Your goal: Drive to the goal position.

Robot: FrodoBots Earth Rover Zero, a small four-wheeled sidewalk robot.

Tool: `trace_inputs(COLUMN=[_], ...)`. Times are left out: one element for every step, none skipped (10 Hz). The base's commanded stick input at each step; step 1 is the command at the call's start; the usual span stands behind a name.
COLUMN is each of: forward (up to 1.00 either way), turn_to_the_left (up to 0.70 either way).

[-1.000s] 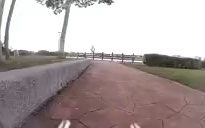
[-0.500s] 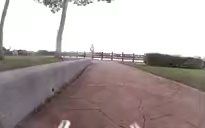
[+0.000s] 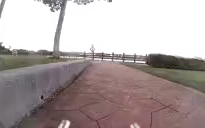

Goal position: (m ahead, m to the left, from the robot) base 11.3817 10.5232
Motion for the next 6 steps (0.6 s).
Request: trace_inputs(forward=[0.7,0.7,0.7,0.7,0.7,0.7], turn_to_the_left=[0.07,0.07,0.07,0.07,0.07,0.07])
